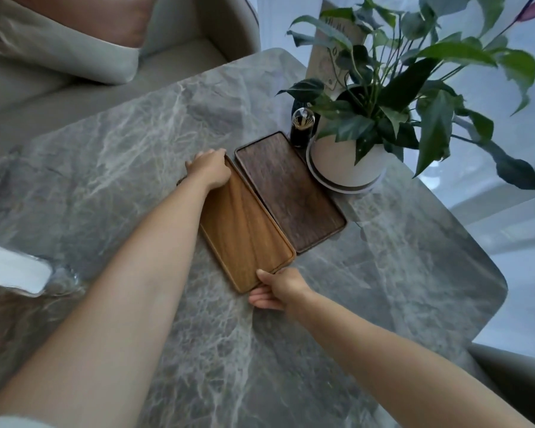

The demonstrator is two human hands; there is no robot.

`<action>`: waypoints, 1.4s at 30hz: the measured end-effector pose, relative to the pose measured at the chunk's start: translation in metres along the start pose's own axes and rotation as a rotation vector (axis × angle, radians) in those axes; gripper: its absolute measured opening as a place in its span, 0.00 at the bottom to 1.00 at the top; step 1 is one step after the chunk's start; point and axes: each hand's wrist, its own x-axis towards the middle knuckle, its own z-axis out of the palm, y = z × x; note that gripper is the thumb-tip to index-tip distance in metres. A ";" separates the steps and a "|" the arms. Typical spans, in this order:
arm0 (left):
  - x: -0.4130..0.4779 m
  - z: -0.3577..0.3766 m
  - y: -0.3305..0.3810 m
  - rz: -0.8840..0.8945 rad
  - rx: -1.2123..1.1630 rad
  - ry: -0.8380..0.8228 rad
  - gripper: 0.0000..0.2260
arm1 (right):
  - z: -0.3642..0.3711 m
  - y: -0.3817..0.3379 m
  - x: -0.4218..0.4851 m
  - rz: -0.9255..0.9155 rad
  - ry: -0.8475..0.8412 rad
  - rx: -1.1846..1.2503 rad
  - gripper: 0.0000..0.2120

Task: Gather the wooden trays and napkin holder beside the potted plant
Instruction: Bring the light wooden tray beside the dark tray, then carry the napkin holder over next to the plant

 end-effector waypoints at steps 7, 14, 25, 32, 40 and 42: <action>0.009 0.006 0.011 0.018 0.070 0.032 0.22 | 0.002 -0.003 0.006 0.032 -0.036 0.017 0.17; 0.008 0.013 0.010 0.019 0.071 0.047 0.23 | 0.002 -0.005 0.006 0.022 -0.031 -0.004 0.18; -0.036 0.006 -0.017 0.041 -0.042 0.184 0.28 | 0.001 -0.006 -0.016 -0.190 0.128 -0.201 0.15; -0.108 -0.019 -0.054 0.091 -0.104 0.394 0.28 | 0.039 -0.032 -0.044 -0.608 0.304 -0.694 0.26; -0.186 -0.074 -0.153 0.036 -0.171 0.651 0.28 | 0.149 -0.051 -0.083 -1.070 0.161 -0.854 0.45; -0.200 -0.083 -0.186 -0.040 -0.212 0.688 0.27 | 0.181 -0.051 -0.089 -1.174 0.146 -0.911 0.47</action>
